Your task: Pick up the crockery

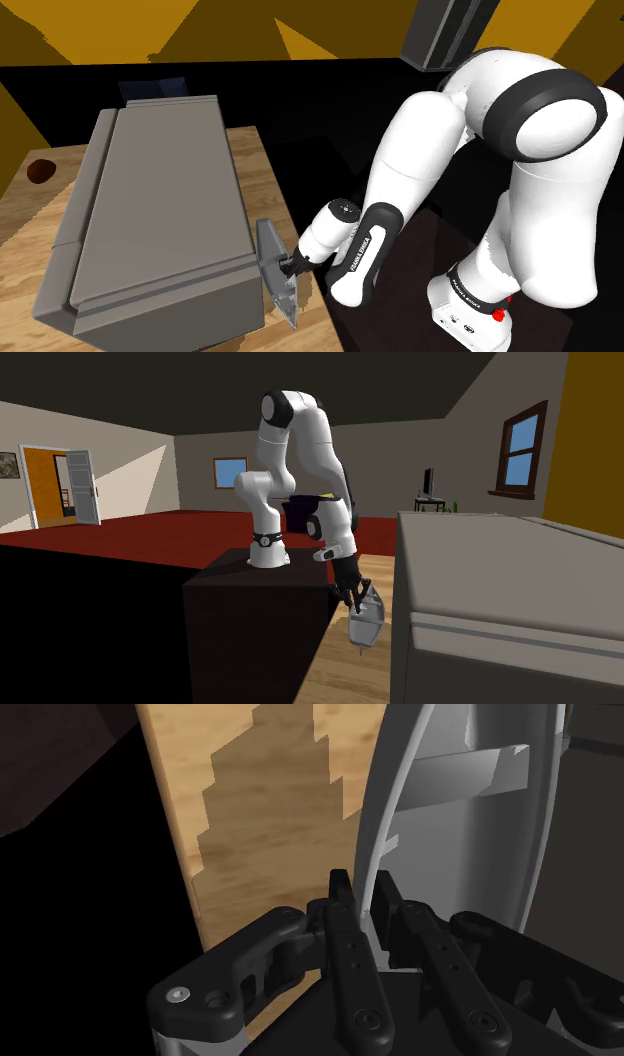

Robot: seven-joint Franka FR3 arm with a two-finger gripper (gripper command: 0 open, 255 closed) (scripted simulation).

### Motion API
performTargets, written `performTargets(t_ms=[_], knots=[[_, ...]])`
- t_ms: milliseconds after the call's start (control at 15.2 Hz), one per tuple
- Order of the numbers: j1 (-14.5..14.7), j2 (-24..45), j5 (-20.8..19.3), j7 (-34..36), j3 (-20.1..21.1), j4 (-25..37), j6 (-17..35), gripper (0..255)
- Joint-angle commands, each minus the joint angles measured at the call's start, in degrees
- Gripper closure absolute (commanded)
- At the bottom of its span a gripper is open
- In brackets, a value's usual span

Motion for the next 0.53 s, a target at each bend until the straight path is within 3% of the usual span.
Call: performTargets(t_ms=[0,462], knots=[[0.31,-2.34,0.37,0.09,-0.12,-0.71,-1.61,255],[1.31,-8.10,1.11,0.36,-0.80,-2.31,-5.76,255]])
